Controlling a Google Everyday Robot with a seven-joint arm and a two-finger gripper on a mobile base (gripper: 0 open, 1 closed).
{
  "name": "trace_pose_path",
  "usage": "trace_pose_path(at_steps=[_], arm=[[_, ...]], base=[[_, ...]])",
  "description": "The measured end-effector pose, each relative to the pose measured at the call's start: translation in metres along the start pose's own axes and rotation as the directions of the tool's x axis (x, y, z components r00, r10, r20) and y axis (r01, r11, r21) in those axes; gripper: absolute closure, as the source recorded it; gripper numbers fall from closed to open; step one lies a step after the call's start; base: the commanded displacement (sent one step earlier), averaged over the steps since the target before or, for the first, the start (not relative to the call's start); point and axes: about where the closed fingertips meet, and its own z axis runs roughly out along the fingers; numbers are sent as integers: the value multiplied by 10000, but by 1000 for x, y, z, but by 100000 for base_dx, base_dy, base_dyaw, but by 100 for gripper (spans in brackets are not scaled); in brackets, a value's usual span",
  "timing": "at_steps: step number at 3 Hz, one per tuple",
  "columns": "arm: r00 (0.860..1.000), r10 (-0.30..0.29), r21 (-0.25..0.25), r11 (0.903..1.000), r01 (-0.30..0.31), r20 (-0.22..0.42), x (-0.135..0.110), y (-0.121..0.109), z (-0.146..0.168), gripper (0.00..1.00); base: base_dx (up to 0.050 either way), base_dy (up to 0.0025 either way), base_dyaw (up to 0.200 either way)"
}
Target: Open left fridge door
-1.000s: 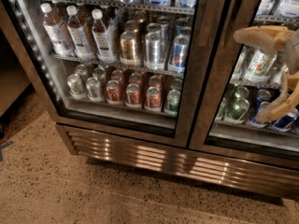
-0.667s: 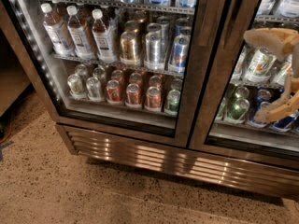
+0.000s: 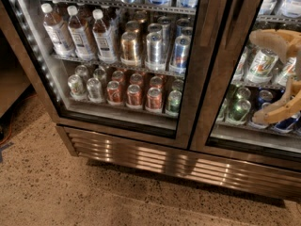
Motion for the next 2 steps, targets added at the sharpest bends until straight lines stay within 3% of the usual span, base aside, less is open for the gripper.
trace_pose_path(at_steps=[1,2], arm=[[10000,14,188,9998,-13,-23,-11,-19,-3,0],[9988,60,648,9979,-29,-481,-34,-69,-7,0]], base=[[0,0,0],[0,0,0]])
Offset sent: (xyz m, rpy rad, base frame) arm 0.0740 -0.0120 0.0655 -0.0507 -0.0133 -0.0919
